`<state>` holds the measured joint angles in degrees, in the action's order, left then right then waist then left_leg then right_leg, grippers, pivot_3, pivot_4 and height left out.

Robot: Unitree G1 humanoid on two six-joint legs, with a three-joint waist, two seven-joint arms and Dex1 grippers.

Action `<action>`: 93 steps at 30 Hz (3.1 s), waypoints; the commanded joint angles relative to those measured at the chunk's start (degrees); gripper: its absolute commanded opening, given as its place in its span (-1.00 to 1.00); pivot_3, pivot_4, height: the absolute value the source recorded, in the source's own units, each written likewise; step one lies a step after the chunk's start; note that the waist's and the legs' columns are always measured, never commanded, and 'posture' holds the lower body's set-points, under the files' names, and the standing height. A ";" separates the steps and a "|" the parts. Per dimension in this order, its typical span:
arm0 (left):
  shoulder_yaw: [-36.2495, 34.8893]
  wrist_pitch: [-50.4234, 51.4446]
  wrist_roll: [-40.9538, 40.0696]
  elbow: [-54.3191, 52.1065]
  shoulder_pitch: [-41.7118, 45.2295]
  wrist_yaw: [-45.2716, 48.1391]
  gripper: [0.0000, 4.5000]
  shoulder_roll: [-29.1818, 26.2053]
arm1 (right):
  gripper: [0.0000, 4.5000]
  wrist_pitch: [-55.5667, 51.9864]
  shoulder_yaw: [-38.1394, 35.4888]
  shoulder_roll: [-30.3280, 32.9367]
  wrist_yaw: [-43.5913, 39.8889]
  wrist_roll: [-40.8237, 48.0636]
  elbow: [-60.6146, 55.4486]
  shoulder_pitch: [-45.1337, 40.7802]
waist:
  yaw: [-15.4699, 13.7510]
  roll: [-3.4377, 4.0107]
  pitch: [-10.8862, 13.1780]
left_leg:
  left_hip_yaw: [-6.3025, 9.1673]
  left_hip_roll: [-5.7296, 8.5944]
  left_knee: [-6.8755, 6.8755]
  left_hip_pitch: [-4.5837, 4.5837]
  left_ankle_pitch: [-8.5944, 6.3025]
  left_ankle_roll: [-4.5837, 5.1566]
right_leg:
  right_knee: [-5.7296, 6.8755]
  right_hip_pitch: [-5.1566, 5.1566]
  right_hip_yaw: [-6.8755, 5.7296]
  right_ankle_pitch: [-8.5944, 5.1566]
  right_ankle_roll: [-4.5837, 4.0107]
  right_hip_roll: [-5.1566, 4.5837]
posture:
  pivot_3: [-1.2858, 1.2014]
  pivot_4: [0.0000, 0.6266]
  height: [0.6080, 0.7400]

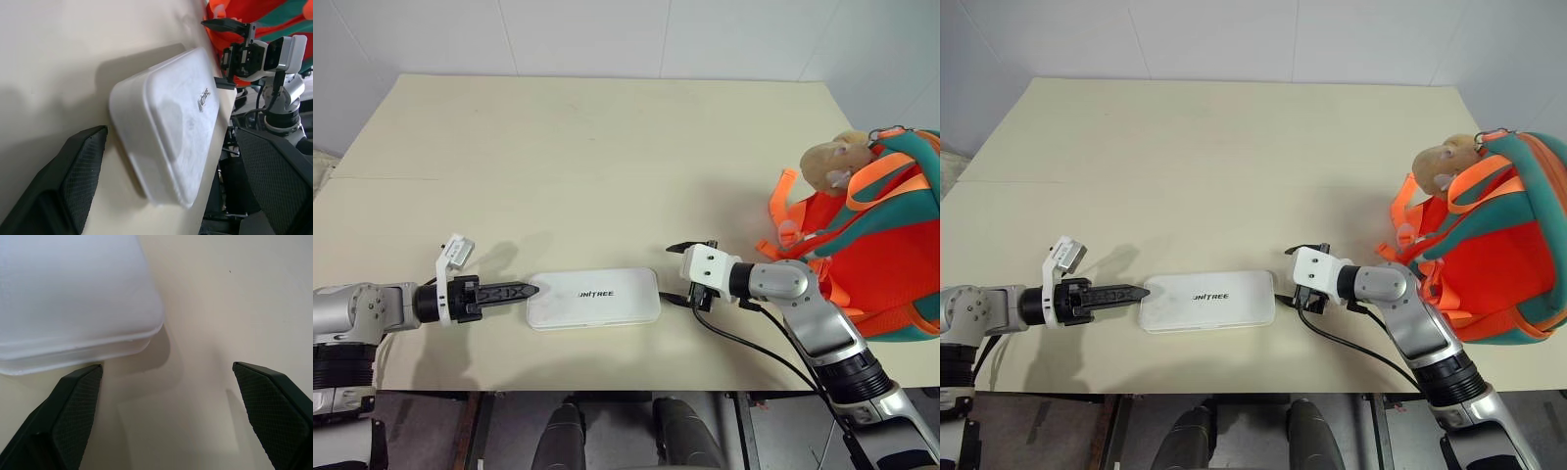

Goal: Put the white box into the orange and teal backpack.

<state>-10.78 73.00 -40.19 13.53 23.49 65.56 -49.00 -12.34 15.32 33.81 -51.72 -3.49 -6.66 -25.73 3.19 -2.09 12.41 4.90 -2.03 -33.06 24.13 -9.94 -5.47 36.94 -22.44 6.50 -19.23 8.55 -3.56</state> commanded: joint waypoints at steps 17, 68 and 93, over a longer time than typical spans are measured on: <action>1.96 4.58 -4.56 -0.15 -1.07 -0.01 0.99 2.26 | 1.00 0.59 0.07 0.47 -0.94 0.95 -1.31 -2.79 | -0.08 0.00 0.00 | 0.00 0.00 0.02 0.00 0.00 0.00 | -0.01 0.00 0.00 -0.01 -0.01 0.00 | 0.03 -0.52 1.00; -19.95 9.23 -16.28 -3.23 11.85 -26.90 -0.41 25.58 | 1.00 -22.33 -27.70 -7.72 17.09 20.46 -32.08 14.45 | -1.58 0.00 0.00 | 0.16 0.03 -0.01 0.09 -0.02 -0.06 | -0.03 0.04 -0.11 0.02 0.07 -0.01 | 0.03 -0.52 1.00; -17.38 3.91 -18.12 -0.26 16.58 -34.01 -0.41 30.94 | 1.00 -16.59 -44.49 -18.29 40.76 22.65 -38.77 33.99 | -1.50 -0.03 -0.02 | 0.03 0.09 -0.05 0.02 0.08 -0.06 | -1.54 0.67 -0.01 0.24 -0.74 -0.13 | 0.03 -0.52 1.00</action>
<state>-28.10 77.82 -56.45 14.37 38.64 30.86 -18.32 -31.01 -30.08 15.85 -13.38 21.03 -46.50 9.45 1.69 -2.11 12.39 4.93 -1.95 -33.09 24.14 -9.86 -5.52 35.40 -21.78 6.47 -18.99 7.81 -3.68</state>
